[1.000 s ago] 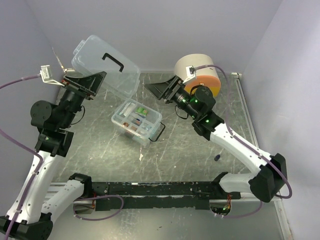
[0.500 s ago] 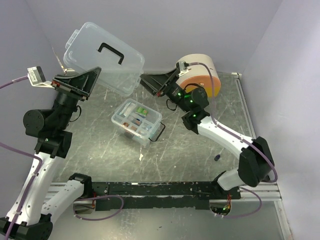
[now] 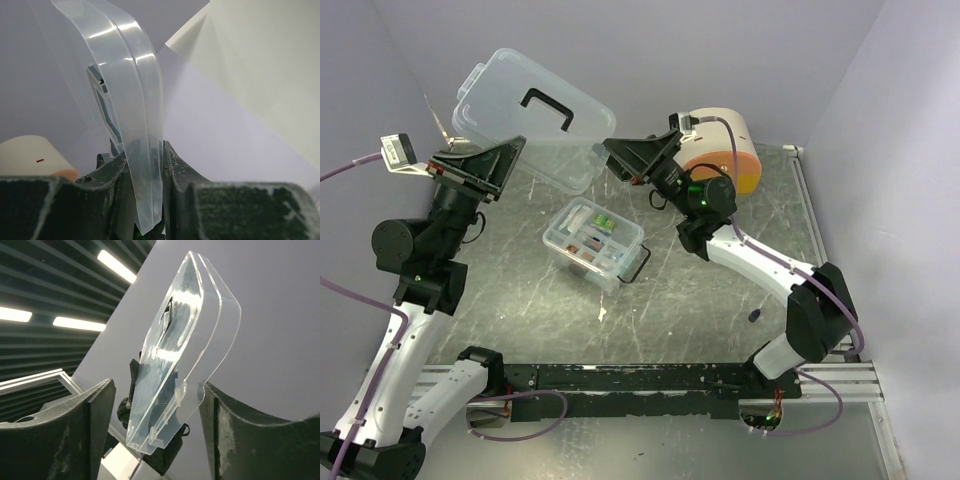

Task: Organize the medicine kit

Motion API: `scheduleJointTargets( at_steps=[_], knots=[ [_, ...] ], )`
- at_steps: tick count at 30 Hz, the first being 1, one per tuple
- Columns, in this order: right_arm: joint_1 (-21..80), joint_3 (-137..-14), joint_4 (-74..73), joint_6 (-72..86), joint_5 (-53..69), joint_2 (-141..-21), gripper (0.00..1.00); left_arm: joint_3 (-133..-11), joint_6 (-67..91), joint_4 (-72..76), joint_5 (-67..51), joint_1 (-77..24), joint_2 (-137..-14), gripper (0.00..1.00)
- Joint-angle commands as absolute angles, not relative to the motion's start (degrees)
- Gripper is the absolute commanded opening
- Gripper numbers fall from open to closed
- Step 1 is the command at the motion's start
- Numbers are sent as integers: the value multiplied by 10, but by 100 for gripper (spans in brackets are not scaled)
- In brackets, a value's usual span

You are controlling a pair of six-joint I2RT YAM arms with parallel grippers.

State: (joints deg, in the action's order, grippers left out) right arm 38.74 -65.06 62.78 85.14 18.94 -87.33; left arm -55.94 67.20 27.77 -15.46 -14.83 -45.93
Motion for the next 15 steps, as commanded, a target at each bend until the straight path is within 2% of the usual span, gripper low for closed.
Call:
scheduleJointTargets(
  at_steps=[1,5,11,15],
  knots=[
    [392,-682,659,882,205,-892,63,-555,673,317,-175,-146,-458,31],
    [394,-686,656,895,210,-901,57,-549,666,307,-178,-146,-456,31],
    [394,-676,656,901,201,-903,41,-542,650,287,-176,-146,-449,33],
    [393,-672,662,906,199,-908,32,-538,624,254,-177,-146,-440,41]
  ],
)
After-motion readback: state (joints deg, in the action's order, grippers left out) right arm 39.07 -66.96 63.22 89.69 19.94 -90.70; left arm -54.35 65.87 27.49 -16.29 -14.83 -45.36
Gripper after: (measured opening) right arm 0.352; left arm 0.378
